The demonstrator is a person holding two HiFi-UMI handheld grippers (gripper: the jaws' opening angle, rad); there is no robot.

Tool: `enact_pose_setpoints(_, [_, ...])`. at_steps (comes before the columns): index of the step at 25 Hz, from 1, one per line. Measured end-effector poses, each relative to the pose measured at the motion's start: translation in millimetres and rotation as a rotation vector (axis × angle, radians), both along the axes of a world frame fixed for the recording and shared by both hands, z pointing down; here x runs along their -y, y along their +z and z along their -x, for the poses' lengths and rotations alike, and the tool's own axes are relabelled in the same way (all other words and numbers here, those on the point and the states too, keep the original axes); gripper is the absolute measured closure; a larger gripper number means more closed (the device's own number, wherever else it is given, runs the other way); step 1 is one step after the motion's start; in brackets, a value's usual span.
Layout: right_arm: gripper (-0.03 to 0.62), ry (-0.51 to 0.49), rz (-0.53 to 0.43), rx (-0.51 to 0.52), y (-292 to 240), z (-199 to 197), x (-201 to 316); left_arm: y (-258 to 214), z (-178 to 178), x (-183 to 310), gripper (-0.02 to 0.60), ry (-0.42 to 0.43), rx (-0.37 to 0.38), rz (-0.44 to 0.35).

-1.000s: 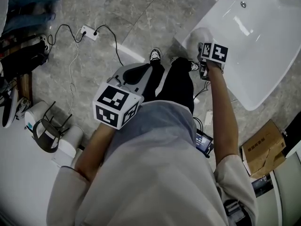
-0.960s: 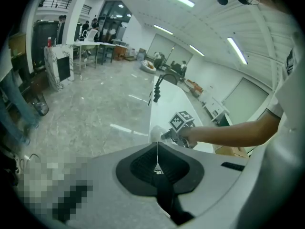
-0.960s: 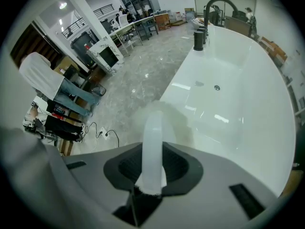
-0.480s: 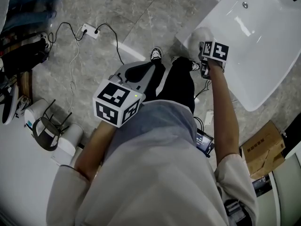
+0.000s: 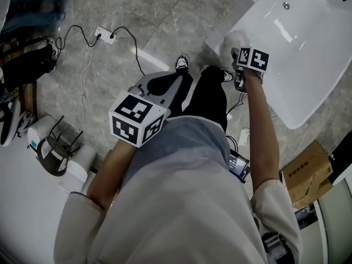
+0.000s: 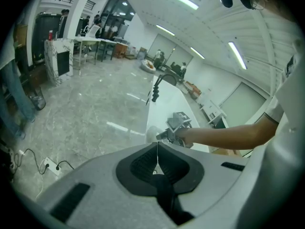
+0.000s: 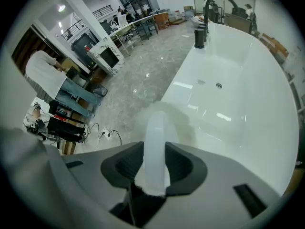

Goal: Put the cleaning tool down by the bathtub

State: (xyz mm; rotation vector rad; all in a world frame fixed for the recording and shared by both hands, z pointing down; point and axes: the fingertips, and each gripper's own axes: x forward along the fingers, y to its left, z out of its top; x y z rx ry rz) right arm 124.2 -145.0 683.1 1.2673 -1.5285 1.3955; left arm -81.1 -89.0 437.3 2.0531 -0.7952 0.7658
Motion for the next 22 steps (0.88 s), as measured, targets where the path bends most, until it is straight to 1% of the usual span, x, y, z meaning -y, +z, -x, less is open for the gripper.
enact_pose_setpoints(6, [0.462, 0.017, -0.016, 0.005, -5.6, -0.5, 2.2, -2.6, 2.5, 0.0, 0.572, -0.002, -0.008, -0.004])
enact_pose_setpoints(22, [0.461, 0.032, -0.024, -0.01, -12.0, -6.0, -1.0, -5.4, 4.5, 0.2, 0.572, -0.004, -0.024, -0.014])
